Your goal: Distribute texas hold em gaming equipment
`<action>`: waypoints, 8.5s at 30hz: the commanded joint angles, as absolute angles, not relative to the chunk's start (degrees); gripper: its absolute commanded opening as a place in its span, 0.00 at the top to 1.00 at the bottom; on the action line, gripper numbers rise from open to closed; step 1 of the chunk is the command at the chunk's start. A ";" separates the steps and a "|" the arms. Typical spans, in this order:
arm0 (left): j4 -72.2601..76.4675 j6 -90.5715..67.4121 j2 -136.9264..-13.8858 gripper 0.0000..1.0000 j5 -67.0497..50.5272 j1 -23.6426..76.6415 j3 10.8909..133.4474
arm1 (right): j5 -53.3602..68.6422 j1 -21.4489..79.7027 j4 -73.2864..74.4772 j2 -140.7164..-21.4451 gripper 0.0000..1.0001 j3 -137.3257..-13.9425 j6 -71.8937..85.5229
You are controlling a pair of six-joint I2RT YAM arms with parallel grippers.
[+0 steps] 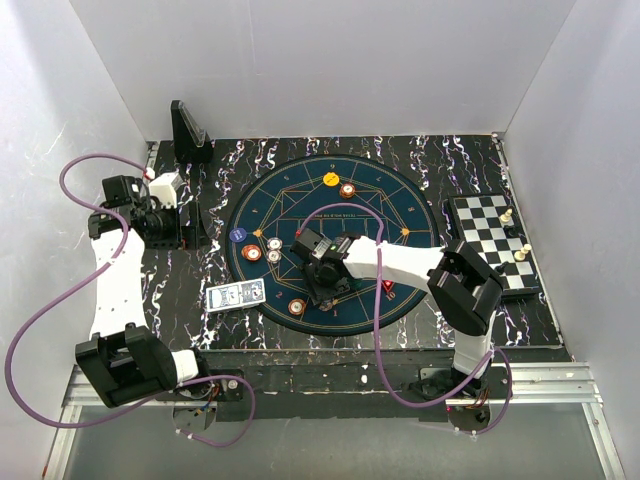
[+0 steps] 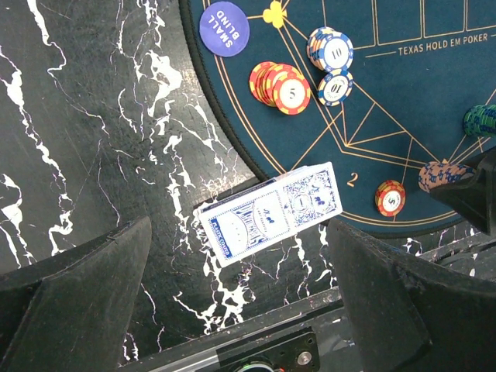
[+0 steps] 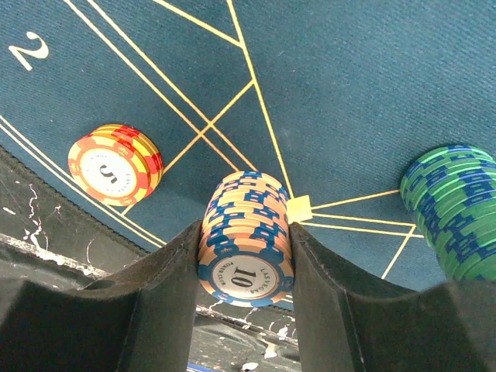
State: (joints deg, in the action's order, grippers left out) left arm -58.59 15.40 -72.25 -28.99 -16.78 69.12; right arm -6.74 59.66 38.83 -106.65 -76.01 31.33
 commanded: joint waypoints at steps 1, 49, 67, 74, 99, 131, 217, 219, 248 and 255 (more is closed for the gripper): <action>-58.18 15.65 -70.49 0.02 -29.27 -17.05 68.20 | -7.12 59.85 38.93 -105.47 0.50 -76.29 31.47; -57.83 16.70 -74.62 0.02 -28.65 -17.05 70.75 | -8.52 35.26 50.26 -129.08 0.99 -124.59 20.74; -57.22 17.84 -79.98 0.02 -30.24 -17.14 73.04 | -2.82 30.94 43.86 -143.43 0.99 -134.12 24.96; -56.25 17.67 -80.24 0.02 -29.44 -17.14 72.16 | -2.20 31.20 42.28 -145.81 0.99 -136.24 27.77; -55.99 16.96 -77.96 0.02 -29.97 -17.05 70.31 | -4.74 31.82 41.84 -142.48 0.39 -134.30 27.42; -57.57 16.96 -75.50 0.02 -30.41 -17.14 71.19 | -7.64 45.96 34.72 -114.71 0.35 -95.29 24.87; -58.89 17.67 -70.66 0.00 -29.80 -17.14 71.45 | -12.66 44.49 41.92 -92.72 0.84 -81.74 30.50; -58.97 17.67 -70.66 0.00 -29.71 -17.05 71.72 | -12.66 41.32 41.57 -92.99 0.84 -80.87 29.97; -59.68 18.72 -70.75 0.00 -29.44 -17.05 72.86 | -15.73 32.43 31.03 -105.65 0.85 -66.63 32.17; -59.50 18.81 -70.66 0.00 -29.09 -17.05 72.16 | -16.09 32.43 30.06 -103.19 0.84 -62.58 33.05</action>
